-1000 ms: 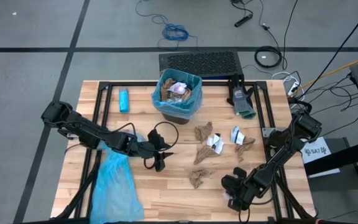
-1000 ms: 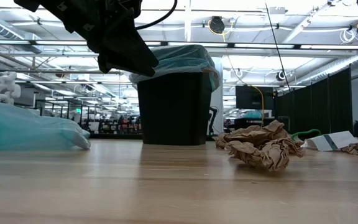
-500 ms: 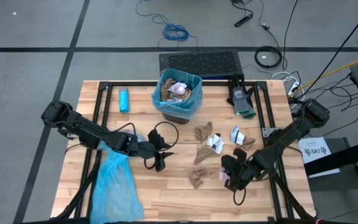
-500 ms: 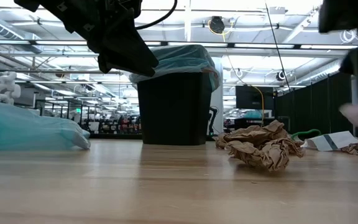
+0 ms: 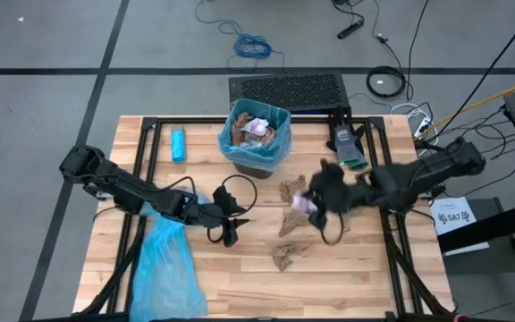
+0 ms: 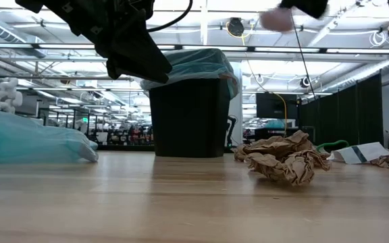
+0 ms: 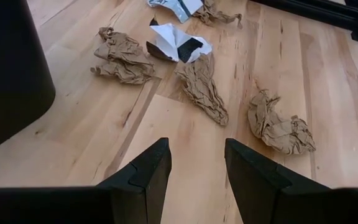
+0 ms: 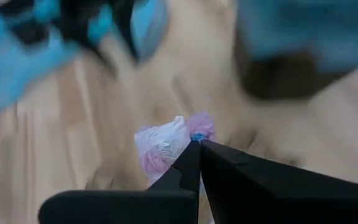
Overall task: Place trash/remove bag and relplace
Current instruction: Put the pink plastic into the trash bin
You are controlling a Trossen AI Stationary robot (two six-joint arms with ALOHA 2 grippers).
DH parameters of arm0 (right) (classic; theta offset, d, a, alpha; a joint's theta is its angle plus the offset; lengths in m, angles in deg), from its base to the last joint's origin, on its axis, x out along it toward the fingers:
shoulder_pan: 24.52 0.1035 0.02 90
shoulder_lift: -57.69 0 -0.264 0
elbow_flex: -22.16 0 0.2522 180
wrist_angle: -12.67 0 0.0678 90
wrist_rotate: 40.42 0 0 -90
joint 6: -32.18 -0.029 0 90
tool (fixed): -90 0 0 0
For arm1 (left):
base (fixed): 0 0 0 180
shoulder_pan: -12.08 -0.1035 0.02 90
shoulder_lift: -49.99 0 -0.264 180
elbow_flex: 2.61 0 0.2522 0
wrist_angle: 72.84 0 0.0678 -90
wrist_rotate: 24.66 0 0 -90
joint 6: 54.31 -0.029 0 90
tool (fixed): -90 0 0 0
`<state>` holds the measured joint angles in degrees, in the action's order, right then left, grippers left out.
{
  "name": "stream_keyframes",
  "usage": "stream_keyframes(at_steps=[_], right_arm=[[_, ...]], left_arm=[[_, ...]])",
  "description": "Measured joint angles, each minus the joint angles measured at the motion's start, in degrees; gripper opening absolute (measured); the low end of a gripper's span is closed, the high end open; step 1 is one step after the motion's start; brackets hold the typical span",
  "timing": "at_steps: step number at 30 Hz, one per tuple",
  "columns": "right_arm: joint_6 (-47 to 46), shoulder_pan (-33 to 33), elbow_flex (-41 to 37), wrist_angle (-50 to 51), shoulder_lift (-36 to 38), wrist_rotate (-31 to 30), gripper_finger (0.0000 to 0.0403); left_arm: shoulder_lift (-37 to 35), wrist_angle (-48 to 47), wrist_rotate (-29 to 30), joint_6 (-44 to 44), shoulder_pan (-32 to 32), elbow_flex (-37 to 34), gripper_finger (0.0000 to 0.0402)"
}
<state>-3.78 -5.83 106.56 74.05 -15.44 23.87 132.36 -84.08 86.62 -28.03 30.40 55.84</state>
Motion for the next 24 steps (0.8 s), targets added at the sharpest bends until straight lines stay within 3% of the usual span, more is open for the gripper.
stream_keyframes(at_steps=[9, 13, 17, 24], right_arm=[[16.27, -17.86, 14.98, -3.4, -5.31, 0.19, 0.0], [21.31, -24.91, 16.92, -9.19, -9.44, 1.7, 0.0], [22.75, -30.76, 17.06, -15.69, -14.22, 8.89, 0.0], [30.47, -35.4, 17.06, -23.0, -19.92, 12.66, 0.0006]], left_arm=[[0.0, 0.0, 0.14, -3.28, -0.02, 0.0, 0.0155], [0.0, 0.0, 1.62, -3.28, 0.0, 0.0, 0.0155], [0.0, 0.0, 2.16, -4.41, -0.26, 0.0, 0.0155], [0.0, 0.02, 2.14, -4.3, -0.26, 0.0, 0.0155]])
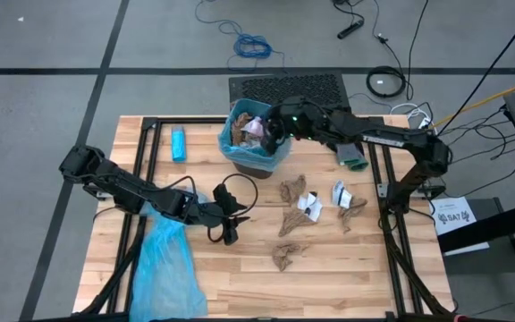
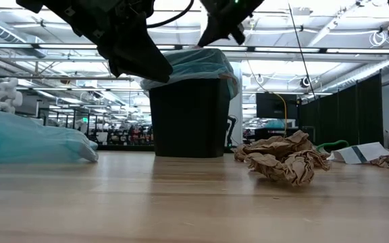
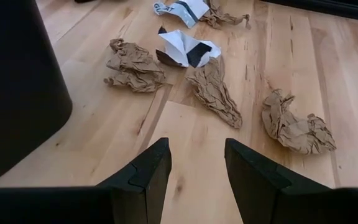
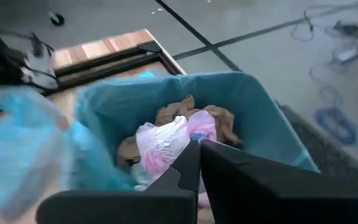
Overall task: Place trash/remove bag and relplace
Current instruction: Put the pink plastic into the trash bin, then put the brown paper into the trash bin
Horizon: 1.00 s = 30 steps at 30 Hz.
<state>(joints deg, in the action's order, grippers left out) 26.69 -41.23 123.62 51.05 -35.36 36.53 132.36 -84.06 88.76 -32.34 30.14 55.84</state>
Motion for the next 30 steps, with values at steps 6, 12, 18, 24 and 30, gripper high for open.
stream_keyframes(at_steps=[6, 12, 18, 24, 30], right_arm=[[4.43, -2.17, 0.0, -2.11, -2.04, 4.56, 0.0054], [3.15, -2.88, 0.0, -1.36, -1.44, 5.87, 0.0119], [3.09, -1.92, 0.0, 5.02, 5.2, 5.46, 0.0152], [-4.72, 3.06, 0.02, 21.47, 13.16, 2.82, 0.0153], [-16.67, 17.08, -5.06, 31.89, 19.54, -7.85, 0.0144]], left_arm=[[0.0, 0.38, 0.0, 0.04, 0.0, -0.02, 0.0155], [0.0, 2.96, -0.06, 0.07, 0.0, -0.02, 0.0155], [0.0, 2.95, 0.2, -0.26, -0.71, -0.02, 0.0155], [0.0, 2.87, -1.77, -1.78, -2.9, 0.08, 0.0155], [0.0, 3.06, -7.85, -7.77, -6.68, 2.85, 0.0155]])
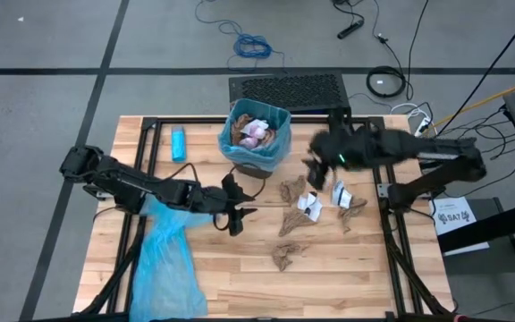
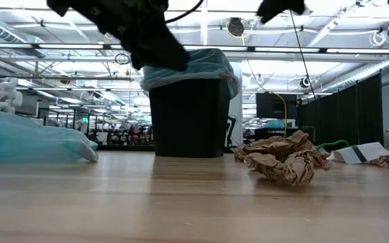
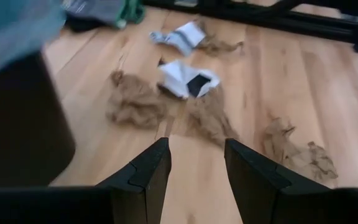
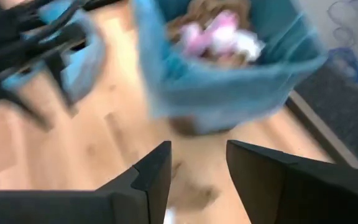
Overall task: Place trash/remove bag and relplace
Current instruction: Put the brown paper into the trash bin
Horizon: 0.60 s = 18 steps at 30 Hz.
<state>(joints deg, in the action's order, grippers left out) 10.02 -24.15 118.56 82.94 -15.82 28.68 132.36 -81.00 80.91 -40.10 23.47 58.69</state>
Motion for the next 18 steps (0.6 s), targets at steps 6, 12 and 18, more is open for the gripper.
stream_keyframes(at_steps=[6, 12, 18], right_arm=[[-21.13, 18.02, -11.12, 1.87, 6.76, -9.09, 0.0142], [-45.14, 34.94, -24.1, -0.84, 8.97, -19.51, 0.0142], [-57.85, 43.79, -35.27, -14.16, 5.14, -23.47, 0.0141]], left_arm=[[0.0, -3.59, -8.02, -6.41, -2.54, 5.45, 0.0155], [0.0, -16.82, -10.21, -9.67, -4.48, 14.08, 0.0155], [0.0, -17.34, -13.44, -13.57, -4.59, 17.07, 0.0155]])
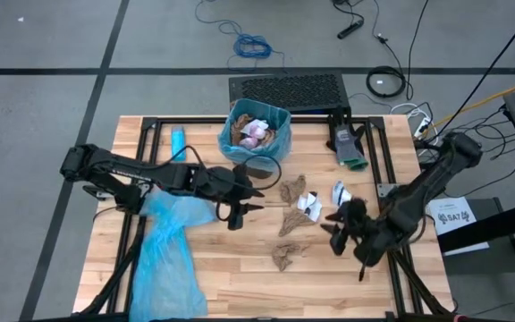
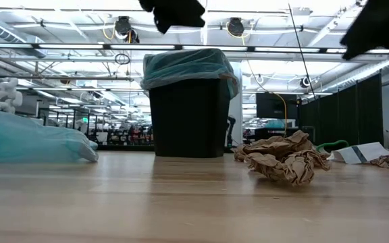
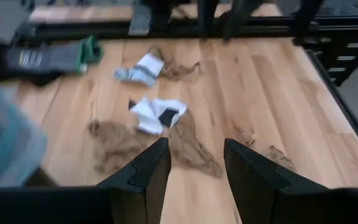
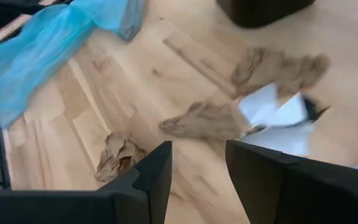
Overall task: Place trash/remove bag and relplace
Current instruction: Put the brown paper into the trash bin
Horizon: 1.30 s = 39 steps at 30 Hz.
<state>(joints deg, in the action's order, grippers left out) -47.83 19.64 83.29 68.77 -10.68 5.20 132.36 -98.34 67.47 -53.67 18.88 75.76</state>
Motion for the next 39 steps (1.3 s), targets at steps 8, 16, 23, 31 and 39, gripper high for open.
stream_keyframes(at_steps=[8, 16, 23, 31, 39], right_arm=[[-8.4, 3.51, -3.45, -6.67, -8.32, -2.07, 0.0141], [-9.52, 3.66, -3.43, -11.48, -12.84, -2.2, 0.0141], [-9.42, 3.91, -3.43, -13.19, -15.2, -2.16, 0.0141], [-9.36, 4.55, -3.43, -13.55, -16.29, -2.44, 0.0141], [-9.36, 5.24, -3.43, -14.95, -16.29, -2.51, 0.0141]], left_arm=[[1.43, 1.91, -6.88, -1.23, 3.28, 0.49, 0.0155], [9.84, 3.34, -6.44, -0.1, 5.12, 1.48, 0.0155], [22.33, 2.48, -6.77, 0.43, 6.6, 9.37, 0.0155], [33.16, -6.76, -8.26, -1.05, 8.43, 20.0, 0.0155], [39.9, -8.8, -8.34, -1.05, 7.88, 25.24, 0.0155]])
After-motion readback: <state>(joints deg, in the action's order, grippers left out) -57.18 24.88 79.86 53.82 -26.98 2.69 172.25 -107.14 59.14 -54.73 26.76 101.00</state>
